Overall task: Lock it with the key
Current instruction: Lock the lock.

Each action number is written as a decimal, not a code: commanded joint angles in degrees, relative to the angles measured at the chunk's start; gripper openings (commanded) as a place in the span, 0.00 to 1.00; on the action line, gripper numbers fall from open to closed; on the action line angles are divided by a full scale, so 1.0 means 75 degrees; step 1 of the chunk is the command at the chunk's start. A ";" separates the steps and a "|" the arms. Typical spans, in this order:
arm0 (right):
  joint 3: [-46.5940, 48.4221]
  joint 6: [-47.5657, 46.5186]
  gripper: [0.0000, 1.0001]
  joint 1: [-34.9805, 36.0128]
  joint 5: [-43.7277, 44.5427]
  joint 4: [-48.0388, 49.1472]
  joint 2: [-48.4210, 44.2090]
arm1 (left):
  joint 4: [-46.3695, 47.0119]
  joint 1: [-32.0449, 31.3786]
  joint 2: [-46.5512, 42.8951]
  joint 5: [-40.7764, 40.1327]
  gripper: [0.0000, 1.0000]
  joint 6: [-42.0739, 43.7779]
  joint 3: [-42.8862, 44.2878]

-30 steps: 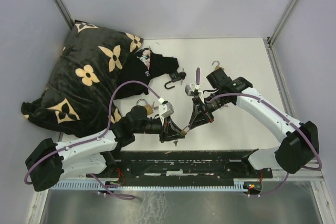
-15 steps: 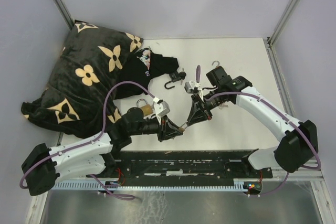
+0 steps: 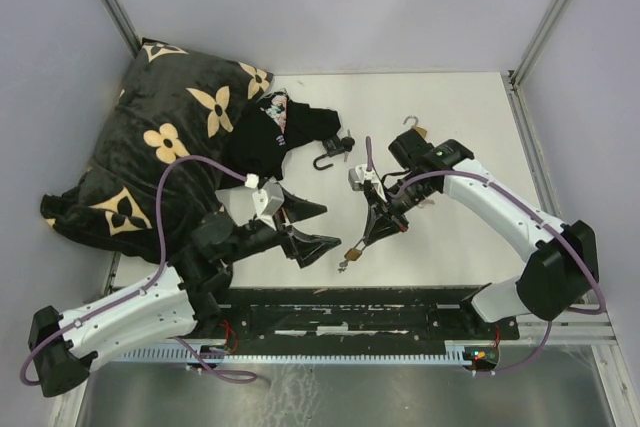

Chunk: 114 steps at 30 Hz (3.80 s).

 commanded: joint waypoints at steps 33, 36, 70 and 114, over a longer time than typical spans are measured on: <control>0.0967 -0.1222 0.02 -0.0324 0.0085 -0.1527 0.0438 | -0.1069 -0.0097 0.4742 0.2256 0.62 0.0159 0.2302; 0.0967 -0.1238 0.03 -0.0323 0.0042 -0.1559 0.0447 | -0.1073 -0.0095 0.4845 0.2398 0.58 0.0159 0.2397; 0.1157 -0.1029 0.66 -0.0963 -0.1111 -0.1870 0.0285 | -0.0696 0.0039 0.3855 0.1990 0.03 -0.0353 0.1798; -0.3848 1.3378 0.99 -0.1540 -0.0282 1.4212 -0.2156 | 0.7918 -0.0661 0.3632 -0.3026 0.03 -0.2393 0.0005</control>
